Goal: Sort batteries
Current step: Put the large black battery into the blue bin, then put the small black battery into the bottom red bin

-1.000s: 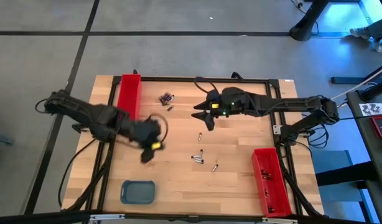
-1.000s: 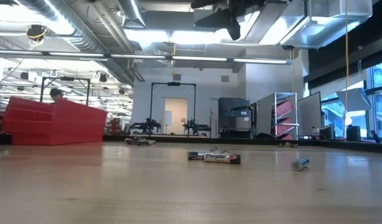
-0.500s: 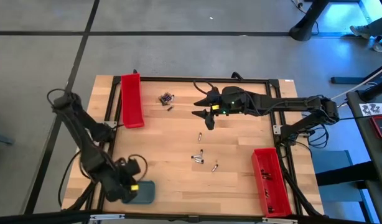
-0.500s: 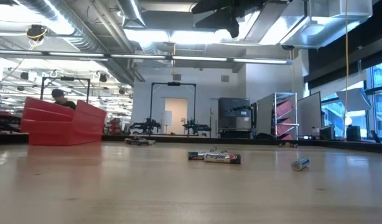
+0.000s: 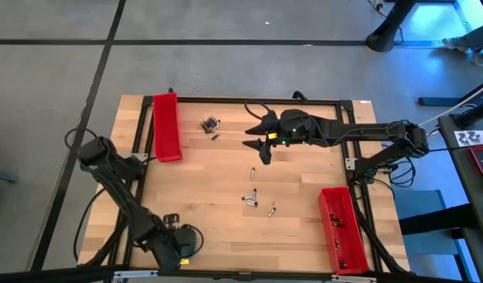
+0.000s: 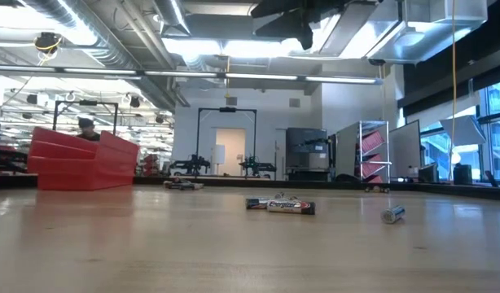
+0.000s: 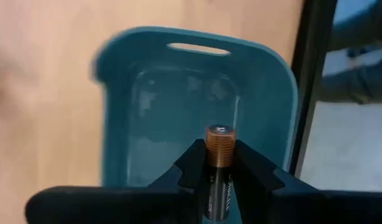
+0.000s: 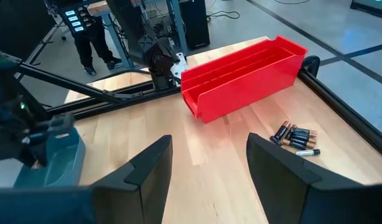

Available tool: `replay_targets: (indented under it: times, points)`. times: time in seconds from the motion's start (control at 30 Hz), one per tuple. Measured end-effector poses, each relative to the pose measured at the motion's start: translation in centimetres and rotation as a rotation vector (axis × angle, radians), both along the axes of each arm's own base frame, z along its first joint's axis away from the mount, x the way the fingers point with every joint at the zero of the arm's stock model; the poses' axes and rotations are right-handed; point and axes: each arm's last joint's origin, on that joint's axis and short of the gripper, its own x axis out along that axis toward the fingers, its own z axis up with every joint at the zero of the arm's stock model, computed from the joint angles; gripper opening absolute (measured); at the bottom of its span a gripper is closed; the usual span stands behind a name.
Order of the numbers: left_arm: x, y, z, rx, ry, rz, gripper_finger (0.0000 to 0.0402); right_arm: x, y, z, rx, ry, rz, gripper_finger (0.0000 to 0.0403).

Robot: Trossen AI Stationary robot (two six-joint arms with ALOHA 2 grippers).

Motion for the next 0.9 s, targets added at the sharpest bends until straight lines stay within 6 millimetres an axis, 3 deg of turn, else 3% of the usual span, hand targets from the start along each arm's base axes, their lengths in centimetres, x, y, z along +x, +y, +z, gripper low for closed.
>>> replay_targets:
  times: [0.17,0.37,0.47,0.57,0.7,0.9]
  points:
    - [0.2,-0.3,-1.0,-0.013,0.053,0.017,0.0073,-0.1,0.1,-0.1,0.010,0.016,0.020,0.0205]
    - [0.1,-0.4,-1.0,-0.070,0.117,0.080,0.0144,-0.1,0.1,-0.1,0.012,0.015,0.026,0.0205]
    - [0.2,-0.1,-0.4,-0.145,0.182,0.140,0.0168,-0.1,0.1,-0.2,0.019,0.017,0.042,0.0205]
    - [0.4,0.9,1.6,-0.238,0.218,0.220,0.0177,-0.3,0.3,0.0,0.041,0.016,0.089,0.0205]
    - [0.3,3.6,5.4,-0.326,0.164,0.395,0.0179,-0.9,0.4,0.6,0.048,0.011,0.106,0.0205]
    - [0.3,10.8,9.6,-0.244,-0.075,0.749,0.0172,-1.8,0.5,1.0,0.046,0.031,0.108,0.0205]
